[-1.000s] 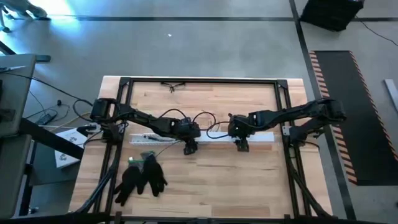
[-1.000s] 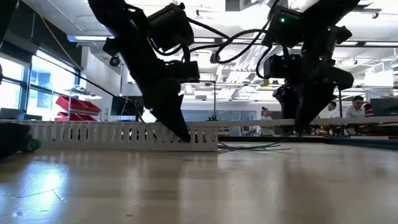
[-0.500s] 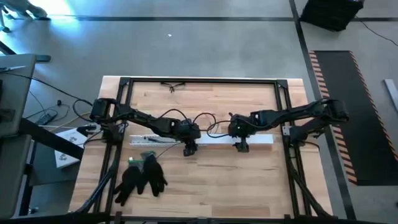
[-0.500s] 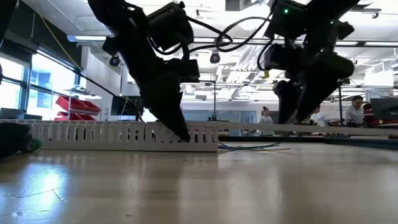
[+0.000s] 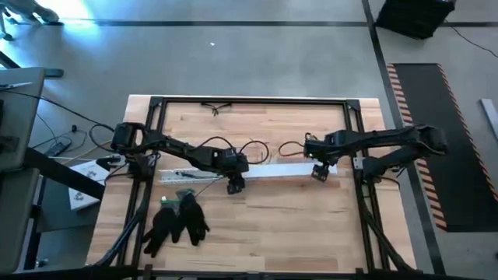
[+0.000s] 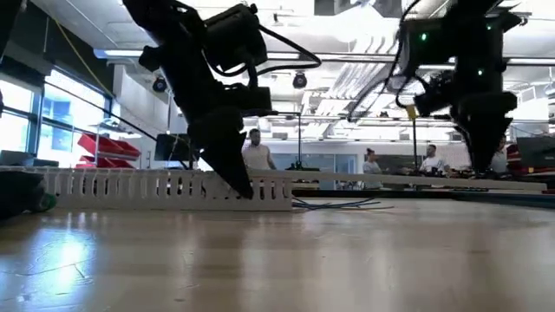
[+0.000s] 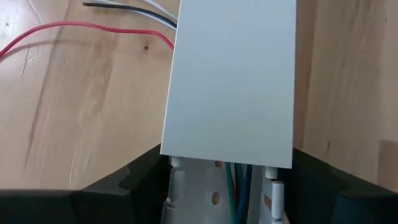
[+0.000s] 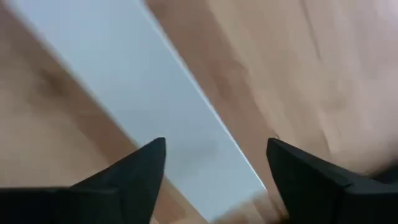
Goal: Ziptie cables
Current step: Close the white cable duct
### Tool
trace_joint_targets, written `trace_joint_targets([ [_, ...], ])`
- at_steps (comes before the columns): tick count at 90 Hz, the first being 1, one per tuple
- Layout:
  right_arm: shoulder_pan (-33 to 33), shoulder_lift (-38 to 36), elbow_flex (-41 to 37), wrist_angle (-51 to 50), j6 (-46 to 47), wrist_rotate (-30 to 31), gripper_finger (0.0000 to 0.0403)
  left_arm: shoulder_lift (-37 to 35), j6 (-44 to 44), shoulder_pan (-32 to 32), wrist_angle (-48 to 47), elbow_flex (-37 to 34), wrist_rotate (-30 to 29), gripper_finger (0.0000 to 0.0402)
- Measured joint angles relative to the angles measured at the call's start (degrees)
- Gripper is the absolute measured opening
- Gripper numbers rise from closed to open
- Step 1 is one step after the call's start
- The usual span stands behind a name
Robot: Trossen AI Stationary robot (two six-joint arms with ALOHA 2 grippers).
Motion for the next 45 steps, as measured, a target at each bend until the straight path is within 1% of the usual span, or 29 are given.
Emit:
trace_joint_targets([
  [10,-2.39,0.57,0.0,-4.96,4.37,1.28,0.0189,0.02,0.53,-0.48,-0.8,-0.04,-0.58,0.023],
  [24,-4.75,1.81,-0.02,-13.76,8.98,0.46,0.0123,0.09,0.68,-1.1,-1.05,-0.09,-1.66,0.023],
  [32,-5.19,2.59,-0.14,-14.5,9.88,-0.75,0.0097,0.12,0.67,-1.5,-1.16,-0.11,-3.02,0.023],
  [38,-5.17,2.7,-0.91,-13.65,9.83,-2.4,0.0081,0.13,0.63,-1.66,-1.16,-0.15,-3.6,0.023],
  [45,-5.15,2.8,-1.29,-12.86,10.21,-3.0,0.0064,0.15,0.67,-1.84,-1.2,-0.17,-3.89,0.023],
])
